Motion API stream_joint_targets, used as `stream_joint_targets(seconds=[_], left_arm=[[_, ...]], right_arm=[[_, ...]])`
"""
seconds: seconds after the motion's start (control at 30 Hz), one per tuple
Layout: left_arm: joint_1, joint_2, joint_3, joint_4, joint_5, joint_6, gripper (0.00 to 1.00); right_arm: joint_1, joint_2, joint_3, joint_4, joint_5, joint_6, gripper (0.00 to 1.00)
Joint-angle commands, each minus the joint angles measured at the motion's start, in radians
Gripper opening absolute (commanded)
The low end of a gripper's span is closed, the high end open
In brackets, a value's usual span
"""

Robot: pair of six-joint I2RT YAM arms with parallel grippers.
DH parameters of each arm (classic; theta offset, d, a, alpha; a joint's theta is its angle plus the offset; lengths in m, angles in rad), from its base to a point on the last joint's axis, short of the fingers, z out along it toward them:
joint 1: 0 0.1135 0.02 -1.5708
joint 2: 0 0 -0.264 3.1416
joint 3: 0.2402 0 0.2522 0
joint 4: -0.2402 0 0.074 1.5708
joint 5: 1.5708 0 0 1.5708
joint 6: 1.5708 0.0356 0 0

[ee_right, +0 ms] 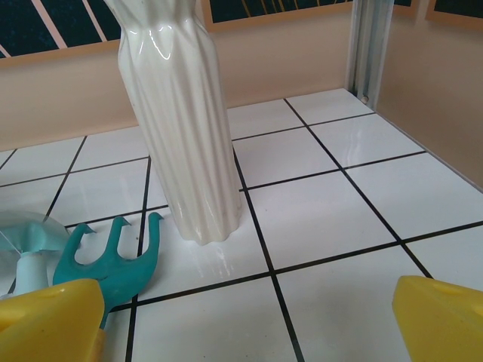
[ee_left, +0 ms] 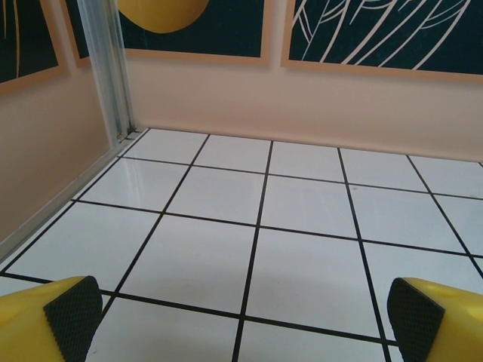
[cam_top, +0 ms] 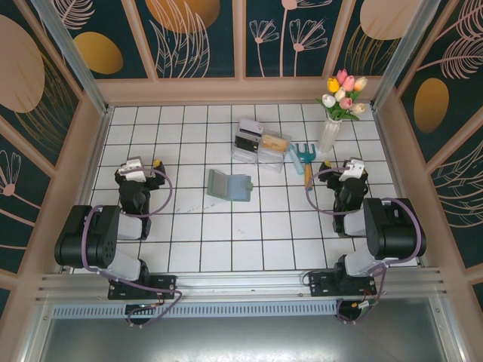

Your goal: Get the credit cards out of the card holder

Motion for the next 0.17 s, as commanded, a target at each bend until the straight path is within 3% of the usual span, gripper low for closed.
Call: stream_joint_targets(seconds=[0.0,0.13], left_arm=[[0.004,0.010,0.019,0.002,0.017,0.013,0.99],[0.003,0.007,0.016,0.007,0.018,0.014,0.99]], right_arm=[[-0.007,0.007,0.003,0.040,-0.016,0.000,0.99],[-0.007,0.006,0.001,0.042,-0.015,-0.002,0.99]])
